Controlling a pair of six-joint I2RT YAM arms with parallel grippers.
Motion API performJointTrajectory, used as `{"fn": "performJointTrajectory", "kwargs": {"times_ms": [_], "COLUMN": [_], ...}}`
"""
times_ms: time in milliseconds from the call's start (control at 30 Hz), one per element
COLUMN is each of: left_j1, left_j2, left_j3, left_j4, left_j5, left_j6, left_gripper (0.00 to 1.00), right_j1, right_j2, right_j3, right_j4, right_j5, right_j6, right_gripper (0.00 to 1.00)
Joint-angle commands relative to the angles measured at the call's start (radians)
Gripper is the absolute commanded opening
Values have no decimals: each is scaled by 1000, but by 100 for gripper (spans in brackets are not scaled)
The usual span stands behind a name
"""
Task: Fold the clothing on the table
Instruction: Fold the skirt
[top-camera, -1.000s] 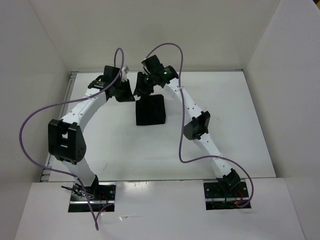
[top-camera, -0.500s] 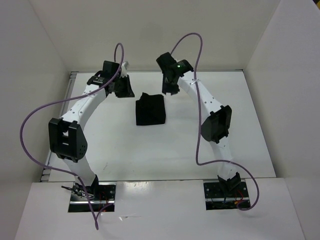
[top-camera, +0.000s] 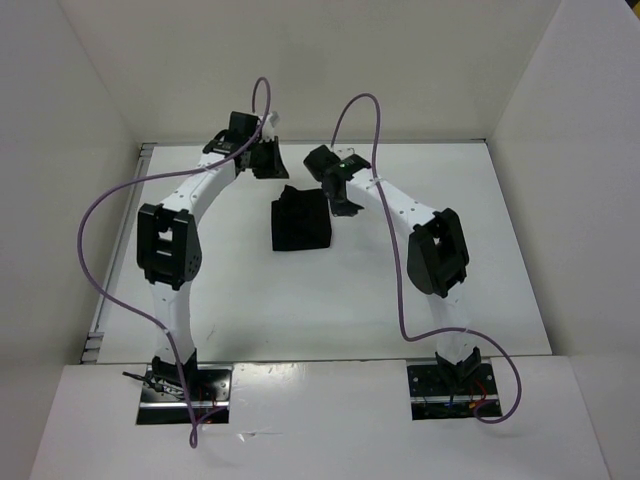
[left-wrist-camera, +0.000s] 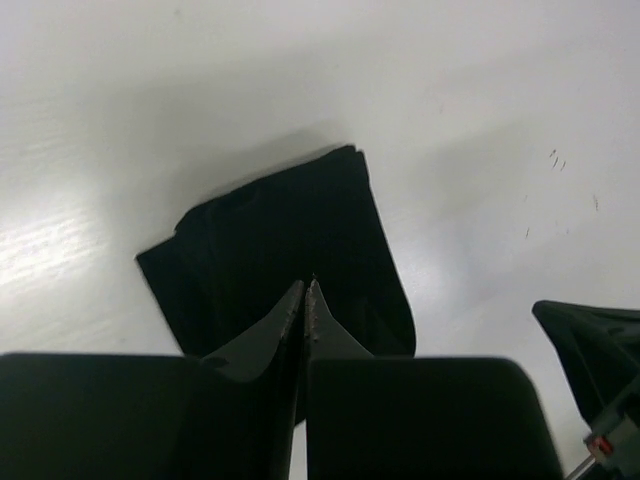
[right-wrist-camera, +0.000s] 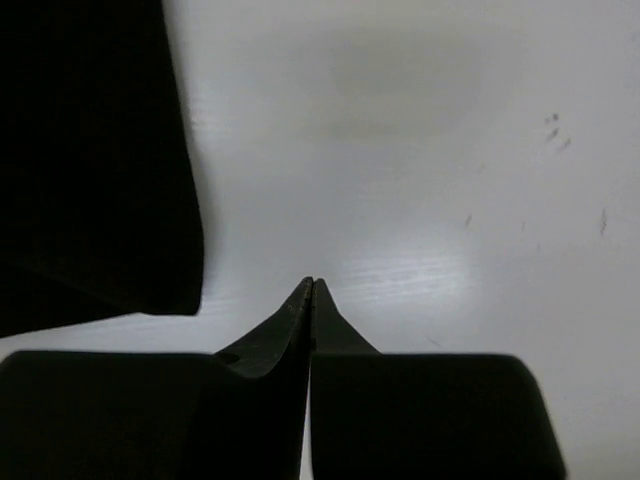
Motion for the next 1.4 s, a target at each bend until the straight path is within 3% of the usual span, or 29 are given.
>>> {"fn": "performJointTrajectory", "kwargs": {"times_ms": [0,233,533,800,1267,1367], "left_j1": [-18,-27,-27,-27,-16,-5], "left_j2": [83,158,140,130,150,141], "left_j3": [72,13,-188,-202,-150,-150], "left_j4": [67,113,155,153,124,124], "left_j5": [74,86,-41,-59,-78,-78], "left_j6": [3,-6,3,12,21,21], "left_gripper": [5,4,2,1,1,1], "right_j1": [-2,-50,-126,-140,-73,-36], "right_j2": [-30,19,158,220,183,114], "right_j3": [2,23,163,208,-95,-151], "right_j4": [225,397,446,464,601,610], "right_j5": [-10,-185,-542,-734,-966,-1013], "right_j6": [-101,-208,-208,-159,-95,-95], "right_gripper": [0,0,0,0,0,0]}}
